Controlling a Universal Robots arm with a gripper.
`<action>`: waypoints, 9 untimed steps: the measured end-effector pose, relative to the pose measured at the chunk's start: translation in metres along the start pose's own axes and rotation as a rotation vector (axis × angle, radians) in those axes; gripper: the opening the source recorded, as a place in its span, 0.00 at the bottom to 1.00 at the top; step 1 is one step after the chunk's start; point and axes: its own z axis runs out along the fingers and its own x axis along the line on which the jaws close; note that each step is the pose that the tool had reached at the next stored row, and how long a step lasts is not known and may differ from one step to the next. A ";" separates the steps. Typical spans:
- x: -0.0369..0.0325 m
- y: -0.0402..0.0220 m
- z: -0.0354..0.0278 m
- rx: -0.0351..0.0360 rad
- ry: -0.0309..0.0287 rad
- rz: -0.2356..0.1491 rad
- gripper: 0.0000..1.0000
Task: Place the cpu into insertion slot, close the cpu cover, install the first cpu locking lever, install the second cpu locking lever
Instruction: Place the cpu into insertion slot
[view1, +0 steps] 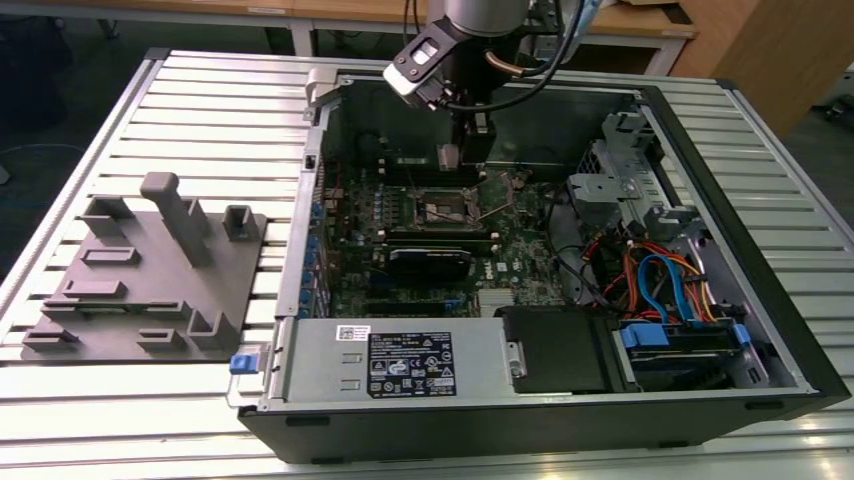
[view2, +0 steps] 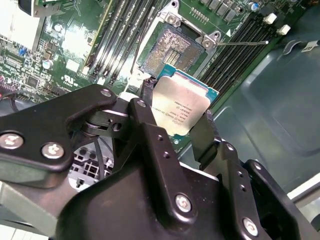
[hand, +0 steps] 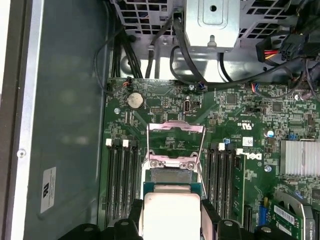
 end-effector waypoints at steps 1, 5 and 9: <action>0.0000 0.0000 0.0000 0.0000 -0.0001 0.000 0.54; 0.0000 0.0000 0.0001 -0.0002 0.0001 0.002 0.54; 0.0000 0.0000 0.0002 -0.0002 0.0002 0.003 0.54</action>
